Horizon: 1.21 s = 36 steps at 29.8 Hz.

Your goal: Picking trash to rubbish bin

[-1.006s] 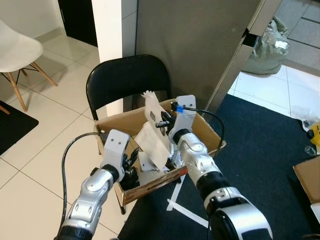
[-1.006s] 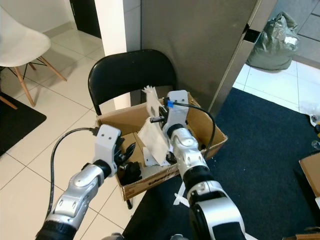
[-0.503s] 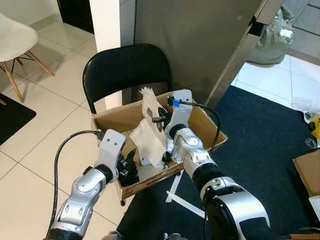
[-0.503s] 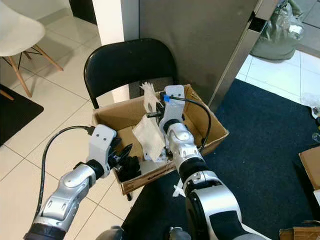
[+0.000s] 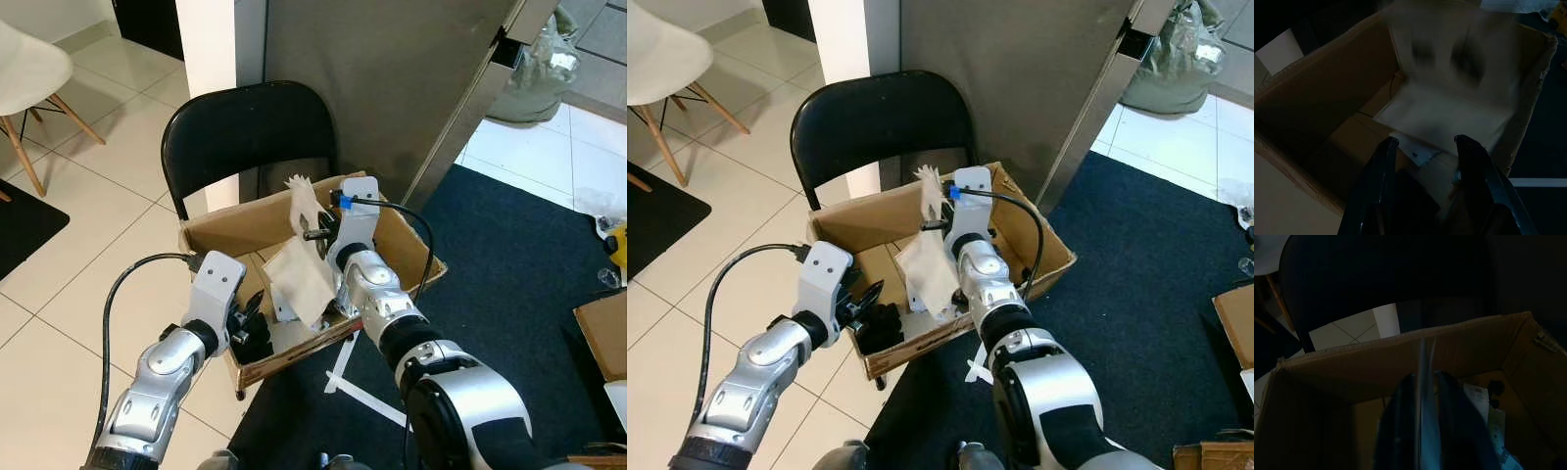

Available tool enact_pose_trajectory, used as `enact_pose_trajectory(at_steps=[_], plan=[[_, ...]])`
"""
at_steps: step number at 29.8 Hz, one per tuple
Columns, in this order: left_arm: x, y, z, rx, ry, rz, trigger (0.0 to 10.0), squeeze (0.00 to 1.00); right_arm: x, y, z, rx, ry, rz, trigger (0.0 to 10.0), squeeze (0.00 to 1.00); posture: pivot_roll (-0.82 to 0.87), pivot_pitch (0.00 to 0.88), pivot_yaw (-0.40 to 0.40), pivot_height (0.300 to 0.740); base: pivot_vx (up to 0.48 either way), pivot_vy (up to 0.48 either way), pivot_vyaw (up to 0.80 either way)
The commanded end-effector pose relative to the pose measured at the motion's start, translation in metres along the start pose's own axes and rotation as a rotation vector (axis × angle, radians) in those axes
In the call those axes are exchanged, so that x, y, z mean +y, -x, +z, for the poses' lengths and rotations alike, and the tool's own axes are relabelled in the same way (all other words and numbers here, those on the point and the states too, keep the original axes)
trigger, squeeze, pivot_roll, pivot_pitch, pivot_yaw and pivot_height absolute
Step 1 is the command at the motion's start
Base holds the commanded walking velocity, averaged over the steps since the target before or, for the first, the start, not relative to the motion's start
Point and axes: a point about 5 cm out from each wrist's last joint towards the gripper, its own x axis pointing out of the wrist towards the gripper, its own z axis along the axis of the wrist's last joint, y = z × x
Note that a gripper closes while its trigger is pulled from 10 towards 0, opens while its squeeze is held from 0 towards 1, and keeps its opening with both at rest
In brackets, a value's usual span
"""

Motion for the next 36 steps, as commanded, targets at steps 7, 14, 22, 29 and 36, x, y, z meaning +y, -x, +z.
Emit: enact_pose_trajectory(at_steps=[7, 14, 22, 29, 36], plan=[[0.001, 0.002, -0.002, 0.016, -0.005, -0.003, 10.0, 0.00, -0.008, -0.001, 0.010, -0.067, 0.001, -0.050, 10.0, 0.00, 0.04, 0.244, -0.100, 0.740, 0.000, 0.000, 0.00], [0.012, -0.001, -0.001, -0.018, 0.034, 0.153, 10.0, 0.00, -0.032, 0.004, 0.016, -0.118, -0.017, -0.105, 10.0, 0.00, 0.04, 0.209, -0.090, 0.740, 0.000, 0.000, 0.00], [0.015, 0.002, -0.010, -0.016, 0.067, 0.228, 10.0, 0.00, -0.068, 0.043, -0.023, -0.096, 0.038, -0.189, 10.0, 0.00, 0.00, 0.160, -0.059, 0.740, 0.000, 0.000, 0.00], [0.010, 0.003, -0.021, 0.034, 0.069, 0.359, 10.0, 0.00, -0.102, 0.091, -0.059, 0.008, 0.076, -0.343, 10.0, 0.00, -0.02, 0.141, -0.034, 0.740, 0.000, 0.000, 0.00], [0.003, -0.005, -0.021, 0.045, 0.056, 0.372, 10.0, 0.00, -0.099, 0.106, -0.069, 0.034, 0.085, -0.332, 10.0, 0.00, -0.03, 0.127, -0.028, 0.740, 0.000, 0.000, 0.00]])
